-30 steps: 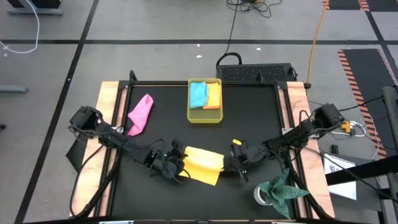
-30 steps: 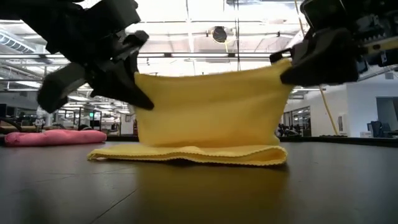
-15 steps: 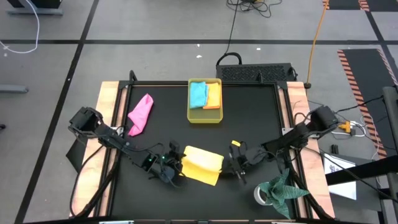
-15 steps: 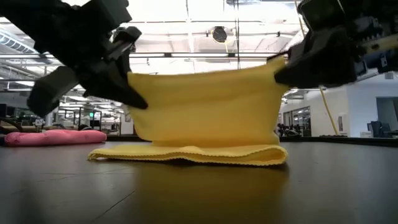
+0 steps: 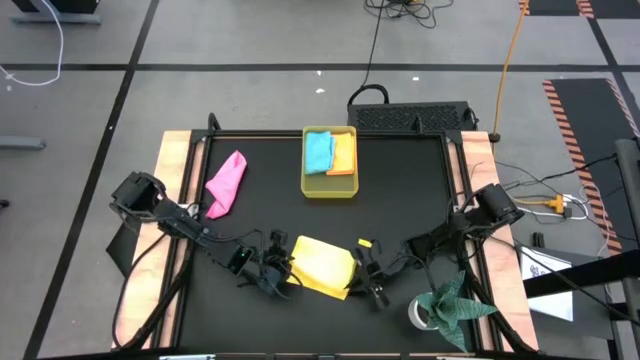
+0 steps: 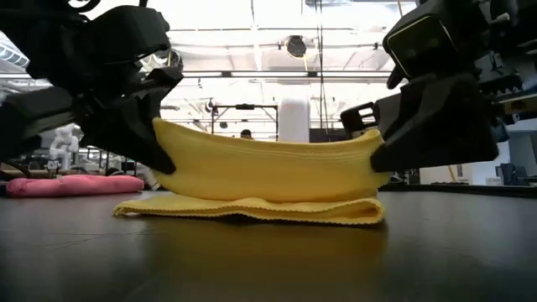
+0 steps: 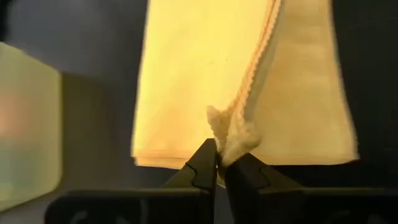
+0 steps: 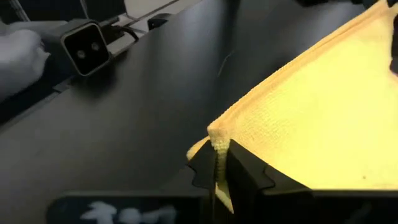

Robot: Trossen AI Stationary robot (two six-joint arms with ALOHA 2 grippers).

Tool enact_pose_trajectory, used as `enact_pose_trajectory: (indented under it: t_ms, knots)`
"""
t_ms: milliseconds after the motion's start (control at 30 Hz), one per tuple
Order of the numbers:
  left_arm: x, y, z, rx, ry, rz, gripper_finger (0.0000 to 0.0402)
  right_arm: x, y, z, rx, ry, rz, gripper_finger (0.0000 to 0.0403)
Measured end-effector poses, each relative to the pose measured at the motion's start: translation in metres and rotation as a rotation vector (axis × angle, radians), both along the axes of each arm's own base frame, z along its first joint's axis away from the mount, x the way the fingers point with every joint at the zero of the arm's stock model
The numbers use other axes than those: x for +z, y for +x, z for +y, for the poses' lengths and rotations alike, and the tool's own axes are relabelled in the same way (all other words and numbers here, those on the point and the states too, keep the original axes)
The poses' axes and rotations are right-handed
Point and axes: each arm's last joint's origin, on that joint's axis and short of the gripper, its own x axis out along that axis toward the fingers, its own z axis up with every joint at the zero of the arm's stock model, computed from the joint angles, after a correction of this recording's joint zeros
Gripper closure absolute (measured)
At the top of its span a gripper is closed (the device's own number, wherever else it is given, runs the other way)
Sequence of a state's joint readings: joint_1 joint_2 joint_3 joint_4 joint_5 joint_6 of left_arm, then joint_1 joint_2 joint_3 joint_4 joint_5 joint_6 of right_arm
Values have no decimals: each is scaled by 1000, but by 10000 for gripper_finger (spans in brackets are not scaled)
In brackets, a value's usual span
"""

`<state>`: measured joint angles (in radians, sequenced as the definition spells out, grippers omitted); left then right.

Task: Fold microfiber towels
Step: Fold the yellow towel

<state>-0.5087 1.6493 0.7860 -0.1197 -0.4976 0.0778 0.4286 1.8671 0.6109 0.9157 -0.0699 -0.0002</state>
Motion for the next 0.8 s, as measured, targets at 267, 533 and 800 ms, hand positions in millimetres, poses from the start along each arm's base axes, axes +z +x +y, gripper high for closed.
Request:
enact_pose_trajectory:
  t_ms: [267,533,800]
  knots:
    - [-2,-1,0,-1,-47,31,321,2,0,2,30,99,35,301]
    - [9,-4,5,142,-148,158,206,16,-3,3,122,145,39,236]
    - [35,13,0,157,-253,76,202,41,2,-13,-42,155,-28,264]
